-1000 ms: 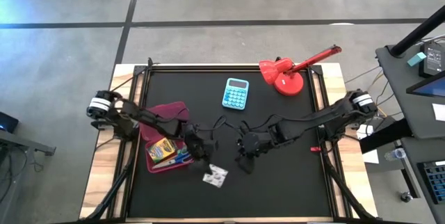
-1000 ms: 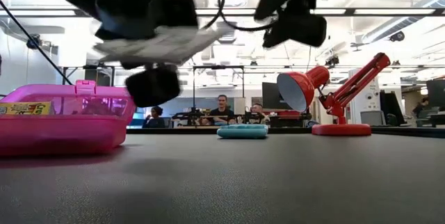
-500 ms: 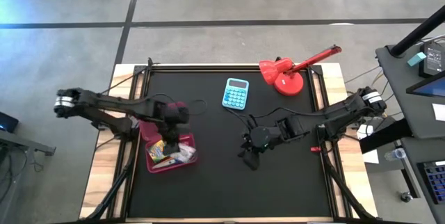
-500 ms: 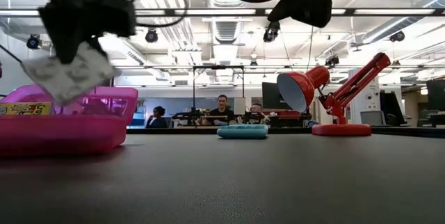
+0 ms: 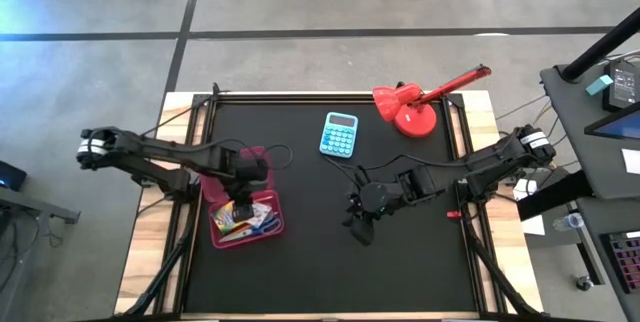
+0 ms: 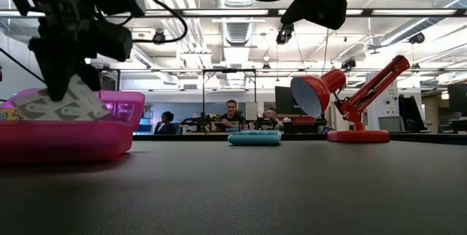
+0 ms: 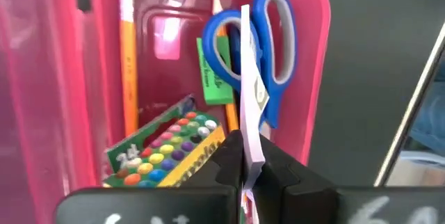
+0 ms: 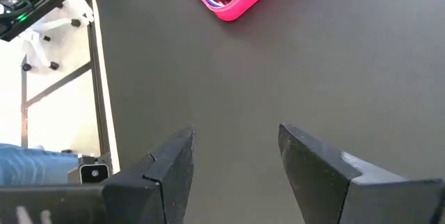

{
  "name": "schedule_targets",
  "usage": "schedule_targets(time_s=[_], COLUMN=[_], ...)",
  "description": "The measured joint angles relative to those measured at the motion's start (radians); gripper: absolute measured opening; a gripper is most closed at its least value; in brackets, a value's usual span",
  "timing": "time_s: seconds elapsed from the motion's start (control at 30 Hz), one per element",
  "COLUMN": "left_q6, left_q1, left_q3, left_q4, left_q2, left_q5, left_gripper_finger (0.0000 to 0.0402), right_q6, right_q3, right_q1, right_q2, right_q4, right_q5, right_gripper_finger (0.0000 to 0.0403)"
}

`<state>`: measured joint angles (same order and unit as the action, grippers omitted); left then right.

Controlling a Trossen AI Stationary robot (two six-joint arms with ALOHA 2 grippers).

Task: Pack school essentials
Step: Put the white sticky notes into the red supply box, then move the red supply box to the center of the table

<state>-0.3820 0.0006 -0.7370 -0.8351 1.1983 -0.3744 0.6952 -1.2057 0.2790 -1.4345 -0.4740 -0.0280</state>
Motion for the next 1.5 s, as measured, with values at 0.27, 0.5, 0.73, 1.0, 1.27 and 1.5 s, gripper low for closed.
schedule_targets(time_s=[0.27,0.5,0.73,1.0,1.27,1.5], left_q6=[0.001,-0.015,-0.028,-0.028,-0.030,-0.101], left_q1=[0.000,0.023,0.046,0.047,0.084,0.152], left_q3=[0.000,-0.022,-0.071,-0.121,-0.222,-0.193], left_q4=[0.006,-0.055,-0.110,-0.135,-0.264,-0.392], left_q2=[0.026,0.011,-0.043,-0.115,-0.195,-0.220], left_q5=[-0.004,0.080,0.103,0.294,0.715,0.816], left_gripper_finger=[0.0054,0.0131,0.0143,0.0144,0.0144,0.0144], right_q6=[0.000,0.001,-0.039,-0.122,-0.114,-0.102], right_q3=[0.001,0.001,0.001,0.002,0.066,0.074], right_q1=[0.000,0.000,0.000,0.000,0.000,-0.021], right_q2=[0.000,0.005,0.037,0.067,0.007,-0.174], right_q4=[-0.003,-0.085,-0.160,-0.125,0.234,0.678], right_q5=[0.001,0.002,0.003,-0.054,-0.153,-0.176], right_gripper_finger=[0.0196,0.0196,0.0196,0.0190,0.0178,0.0181])
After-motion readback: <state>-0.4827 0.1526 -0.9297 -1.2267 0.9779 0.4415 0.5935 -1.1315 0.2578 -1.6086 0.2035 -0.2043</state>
